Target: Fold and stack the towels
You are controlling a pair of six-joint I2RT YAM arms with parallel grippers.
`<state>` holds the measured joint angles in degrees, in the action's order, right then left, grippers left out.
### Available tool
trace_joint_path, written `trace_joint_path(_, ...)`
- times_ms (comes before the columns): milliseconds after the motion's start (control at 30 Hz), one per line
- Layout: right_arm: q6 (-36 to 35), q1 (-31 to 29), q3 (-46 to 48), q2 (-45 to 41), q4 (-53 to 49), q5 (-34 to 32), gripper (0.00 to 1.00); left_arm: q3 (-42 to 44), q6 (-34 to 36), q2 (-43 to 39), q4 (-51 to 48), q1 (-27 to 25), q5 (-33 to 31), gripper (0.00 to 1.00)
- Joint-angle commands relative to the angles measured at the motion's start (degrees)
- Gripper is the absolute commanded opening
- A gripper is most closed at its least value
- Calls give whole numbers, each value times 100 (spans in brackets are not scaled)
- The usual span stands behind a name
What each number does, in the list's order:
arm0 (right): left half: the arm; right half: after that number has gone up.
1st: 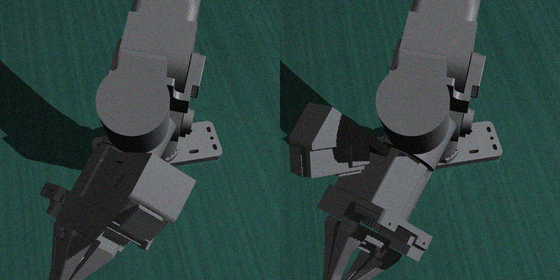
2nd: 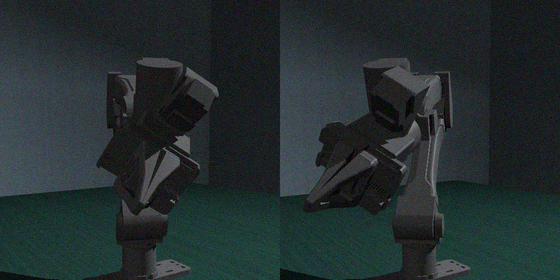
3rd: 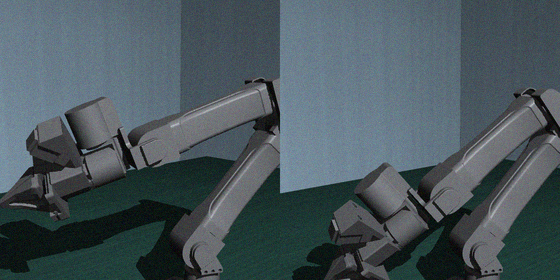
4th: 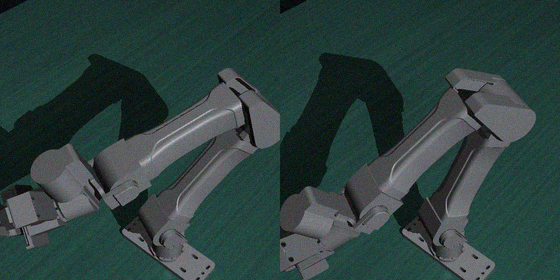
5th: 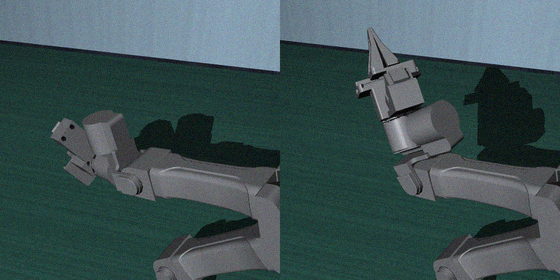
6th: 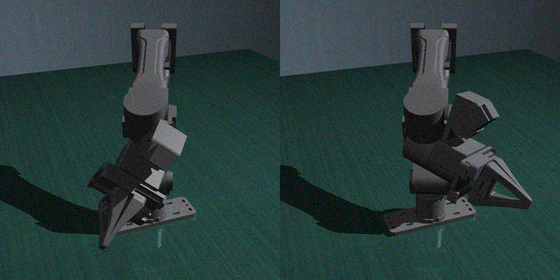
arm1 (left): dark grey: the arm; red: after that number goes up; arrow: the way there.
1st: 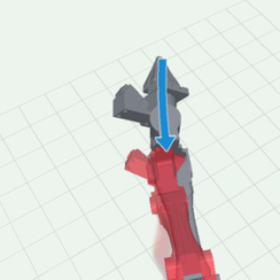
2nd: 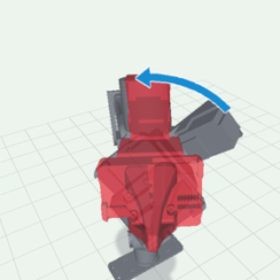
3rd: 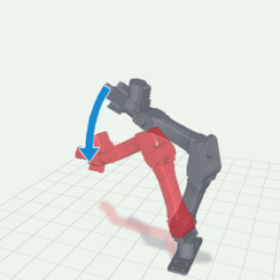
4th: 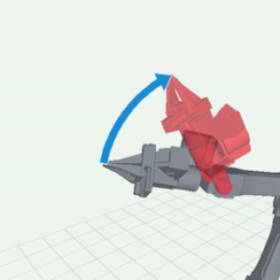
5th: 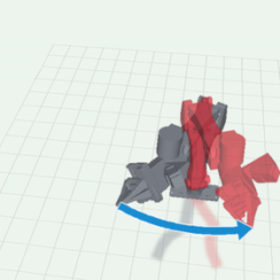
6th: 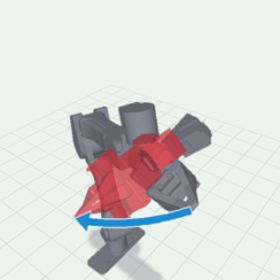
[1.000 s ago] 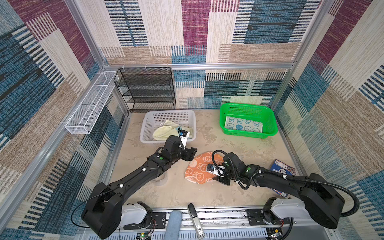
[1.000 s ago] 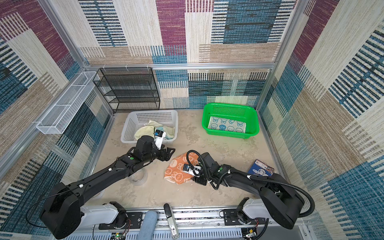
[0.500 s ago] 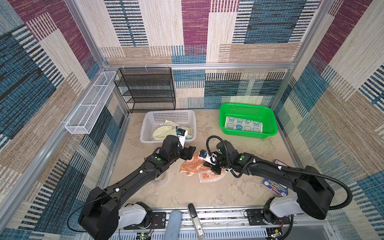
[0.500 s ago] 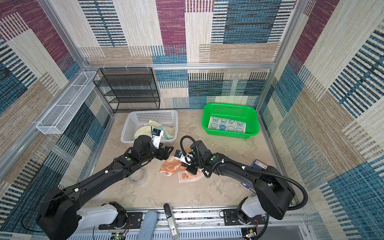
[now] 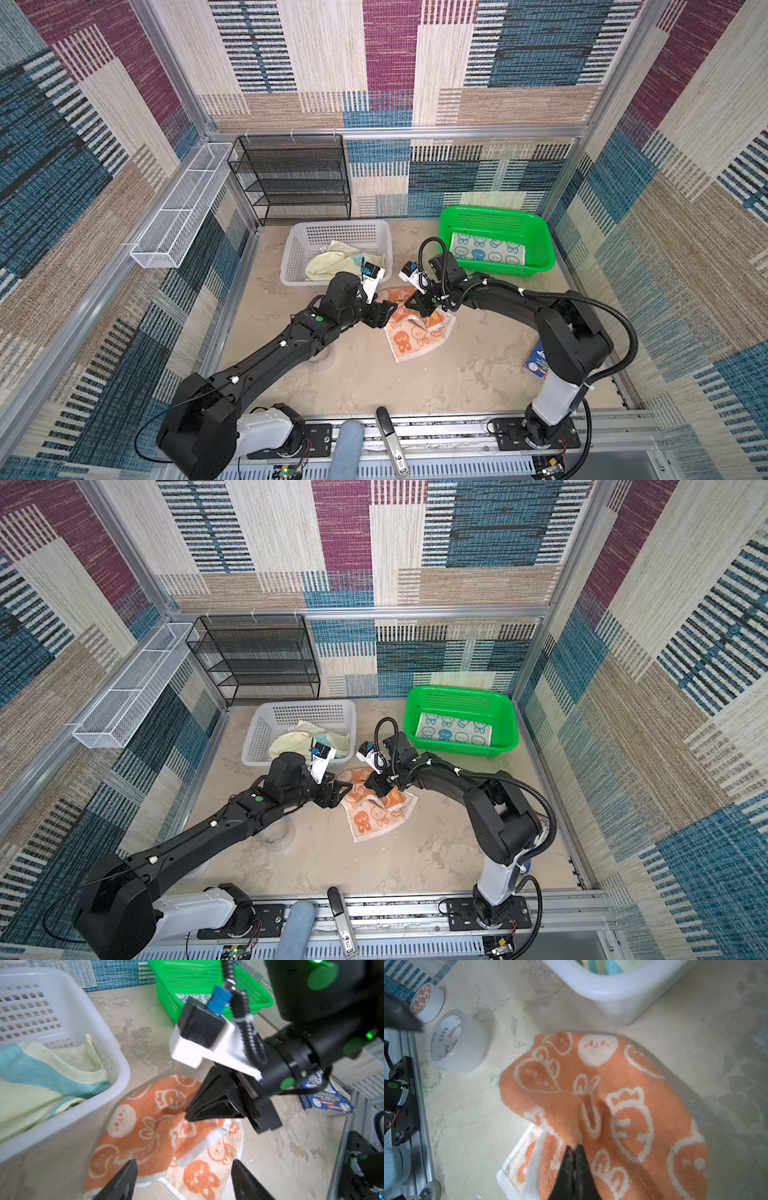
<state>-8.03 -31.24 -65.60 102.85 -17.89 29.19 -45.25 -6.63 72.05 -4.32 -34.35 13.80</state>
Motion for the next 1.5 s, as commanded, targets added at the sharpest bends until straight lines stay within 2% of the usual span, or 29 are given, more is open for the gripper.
trace_joint_path(0,306,42,-75,198,-75,263,2,-133,529,173,-294,-180,208,76)
trace_joint_path(167,330,133,-111,434,-31,408,2,-388,967,611,-772,-614,-385,76)
trace_joint_path(400,296,259,-41,567,61,596,3,-475,1153,1123,-756,-927,-891,74)
trace_joint_path(633,310,312,36,609,180,612,4,-698,1170,1756,-749,-1127,-1462,64)
trace_joint_path(867,306,326,30,657,207,623,5,-842,1208,2191,-637,-1179,-1604,42)
trace_joint_path(1233,341,321,160,563,286,599,5,-994,1174,2690,-673,-1184,-1710,29)
trace_joint_path(1300,330,325,176,545,301,585,6,-1018,1156,2750,-688,-1188,-1868,21)
trace_joint_path(1333,334,329,201,522,327,586,7,-1037,1144,2768,-714,-1192,-1957,14)
trace_joint_path(1367,333,325,235,502,357,580,8,-1038,1138,2777,-723,-1194,-2045,2)
trace_joint_path(1467,331,325,310,404,485,518,13,-1034,1116,2695,-726,-1197,-2134,0)
